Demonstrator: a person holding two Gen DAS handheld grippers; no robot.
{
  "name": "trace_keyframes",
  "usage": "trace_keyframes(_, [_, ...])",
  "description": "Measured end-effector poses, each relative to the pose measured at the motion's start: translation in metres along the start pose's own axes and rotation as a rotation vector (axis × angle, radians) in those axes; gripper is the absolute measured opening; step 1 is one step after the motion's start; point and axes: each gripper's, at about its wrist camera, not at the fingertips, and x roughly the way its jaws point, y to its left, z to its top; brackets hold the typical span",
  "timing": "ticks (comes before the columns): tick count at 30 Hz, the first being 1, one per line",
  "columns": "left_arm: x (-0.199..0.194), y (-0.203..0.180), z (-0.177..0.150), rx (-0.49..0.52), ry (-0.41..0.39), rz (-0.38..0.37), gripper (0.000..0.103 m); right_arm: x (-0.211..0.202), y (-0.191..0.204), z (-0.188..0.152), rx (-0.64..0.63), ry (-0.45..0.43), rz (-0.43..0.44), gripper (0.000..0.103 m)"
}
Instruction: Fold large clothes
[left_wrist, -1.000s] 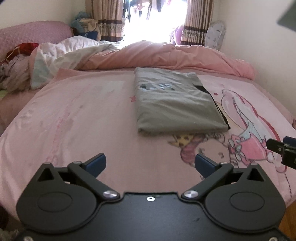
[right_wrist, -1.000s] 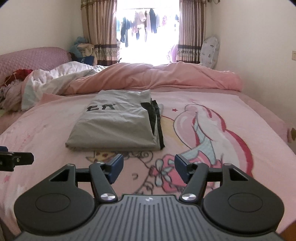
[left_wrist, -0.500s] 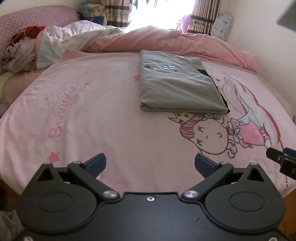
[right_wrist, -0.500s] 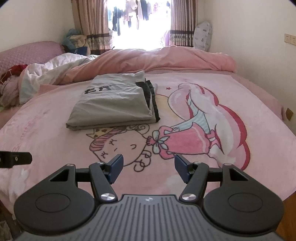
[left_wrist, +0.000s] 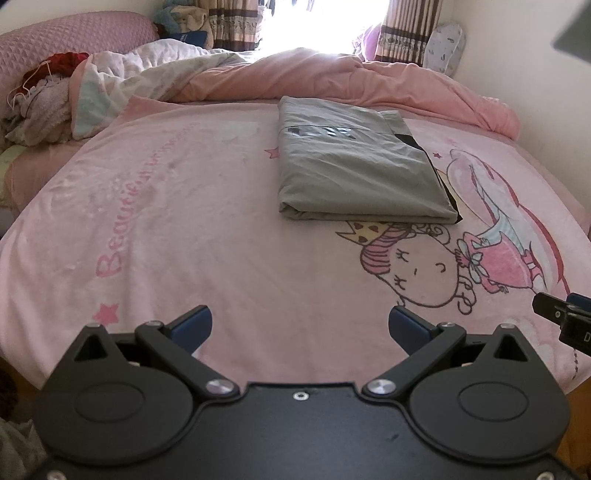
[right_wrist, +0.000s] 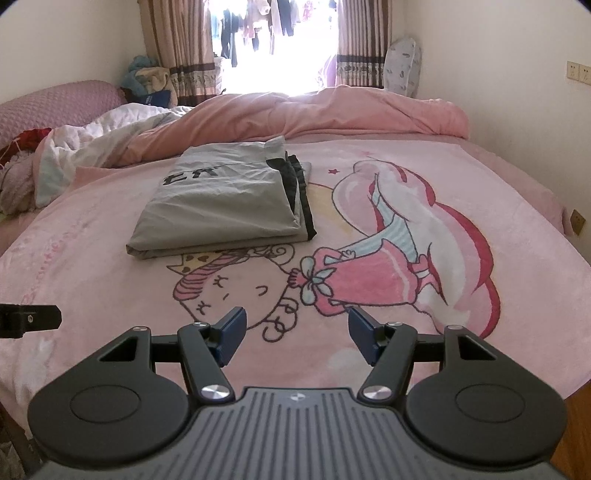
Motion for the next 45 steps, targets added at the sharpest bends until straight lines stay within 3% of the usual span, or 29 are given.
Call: trace_keyframes(45, [0.007, -0.01, 0.001, 0.001, 0.024, 0.016, 0.103, 0.006, 0.0, -0.001, 0.002, 0.017, -0.016, 0.074])
